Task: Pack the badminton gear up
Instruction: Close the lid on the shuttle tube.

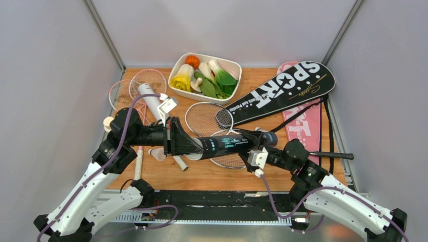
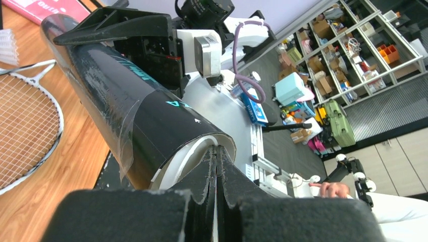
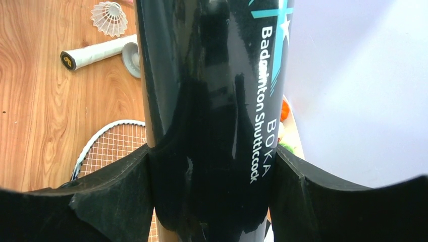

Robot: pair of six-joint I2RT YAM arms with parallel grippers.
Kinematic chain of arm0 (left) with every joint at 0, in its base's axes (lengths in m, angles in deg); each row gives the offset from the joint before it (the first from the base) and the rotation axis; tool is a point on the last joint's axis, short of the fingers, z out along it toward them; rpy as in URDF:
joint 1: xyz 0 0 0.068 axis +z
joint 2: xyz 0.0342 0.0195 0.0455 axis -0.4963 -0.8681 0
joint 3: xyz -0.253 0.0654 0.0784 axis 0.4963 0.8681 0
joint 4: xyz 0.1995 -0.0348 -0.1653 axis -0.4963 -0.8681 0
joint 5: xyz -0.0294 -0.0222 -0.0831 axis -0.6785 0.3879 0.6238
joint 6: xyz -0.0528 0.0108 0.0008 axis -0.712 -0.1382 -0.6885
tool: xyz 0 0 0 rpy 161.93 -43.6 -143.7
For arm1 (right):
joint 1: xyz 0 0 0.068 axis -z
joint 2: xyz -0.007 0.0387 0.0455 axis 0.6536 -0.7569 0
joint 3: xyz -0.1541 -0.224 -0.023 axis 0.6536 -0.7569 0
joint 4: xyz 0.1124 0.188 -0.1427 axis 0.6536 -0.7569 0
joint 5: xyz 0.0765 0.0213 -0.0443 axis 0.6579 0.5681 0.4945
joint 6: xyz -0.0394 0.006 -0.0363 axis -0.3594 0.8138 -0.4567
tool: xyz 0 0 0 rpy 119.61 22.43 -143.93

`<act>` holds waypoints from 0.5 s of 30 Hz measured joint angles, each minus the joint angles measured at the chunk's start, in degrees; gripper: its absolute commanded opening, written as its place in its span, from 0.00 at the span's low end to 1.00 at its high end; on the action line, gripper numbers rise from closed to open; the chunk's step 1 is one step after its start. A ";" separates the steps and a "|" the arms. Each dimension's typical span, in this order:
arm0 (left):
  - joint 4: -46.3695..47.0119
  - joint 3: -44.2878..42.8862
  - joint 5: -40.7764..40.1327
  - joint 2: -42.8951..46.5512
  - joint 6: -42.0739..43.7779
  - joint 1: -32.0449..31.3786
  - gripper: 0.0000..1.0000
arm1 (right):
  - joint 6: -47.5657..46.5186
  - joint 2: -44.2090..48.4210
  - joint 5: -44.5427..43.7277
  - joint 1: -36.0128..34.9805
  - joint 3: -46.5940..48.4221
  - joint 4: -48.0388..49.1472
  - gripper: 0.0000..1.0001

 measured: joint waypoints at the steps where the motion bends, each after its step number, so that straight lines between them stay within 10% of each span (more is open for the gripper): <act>1: 0.44 0.02 0.11 0.00 -0.17 0.00 0.00 | 0.09 0.07 0.00 0.00 0.00 0.09 0.55; 15: 7.06 -0.46 2.36 -2.51 -4.00 0.00 0.00 | 6.40 -1.25 2.05 0.00 -3.89 8.48 0.55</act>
